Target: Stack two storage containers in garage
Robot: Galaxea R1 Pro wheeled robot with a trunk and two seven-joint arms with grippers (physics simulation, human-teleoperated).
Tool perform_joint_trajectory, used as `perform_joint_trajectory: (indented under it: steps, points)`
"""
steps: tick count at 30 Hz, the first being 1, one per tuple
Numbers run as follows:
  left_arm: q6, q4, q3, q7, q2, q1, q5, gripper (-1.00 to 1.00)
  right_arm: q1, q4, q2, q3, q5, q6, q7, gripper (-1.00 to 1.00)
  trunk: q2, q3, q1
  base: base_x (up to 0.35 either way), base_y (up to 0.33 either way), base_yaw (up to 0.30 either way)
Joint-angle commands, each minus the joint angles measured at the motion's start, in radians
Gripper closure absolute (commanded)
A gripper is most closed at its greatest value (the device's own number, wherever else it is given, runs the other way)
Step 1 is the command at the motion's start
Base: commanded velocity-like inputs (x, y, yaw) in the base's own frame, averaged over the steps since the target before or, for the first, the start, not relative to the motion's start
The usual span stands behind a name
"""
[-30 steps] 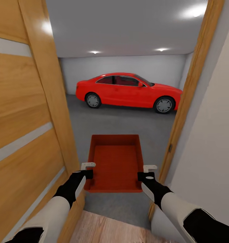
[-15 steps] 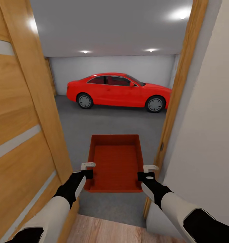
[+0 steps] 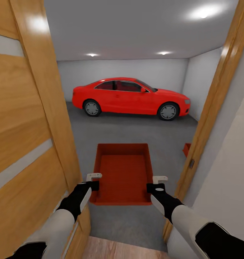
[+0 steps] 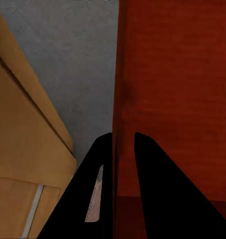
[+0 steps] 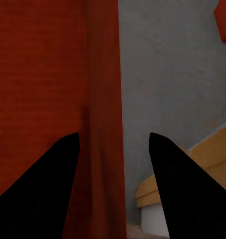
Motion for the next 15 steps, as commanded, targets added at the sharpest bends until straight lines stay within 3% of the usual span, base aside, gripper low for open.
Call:
perform_joint_trajectory:
  steps: [1, 15]
  points:
    - [0.006, -0.004, 0.017, 0.002, -0.021, -0.002, 0.004, 1.0, 0.0, 0.001, 0.0, 0.007, 0.004, 0.006, -0.01, 1.0, -0.002, -0.002, 0.001, 0.154, 0.168, 0.0]
    - [0.005, -0.004, 0.017, 0.002, -0.021, -0.002, 0.004, 1.0, 0.0, 0.001, 0.001, 0.007, 0.003, 0.006, -0.01, 1.0, -0.002, -0.002, 0.001, 0.011, 0.011, -0.216]
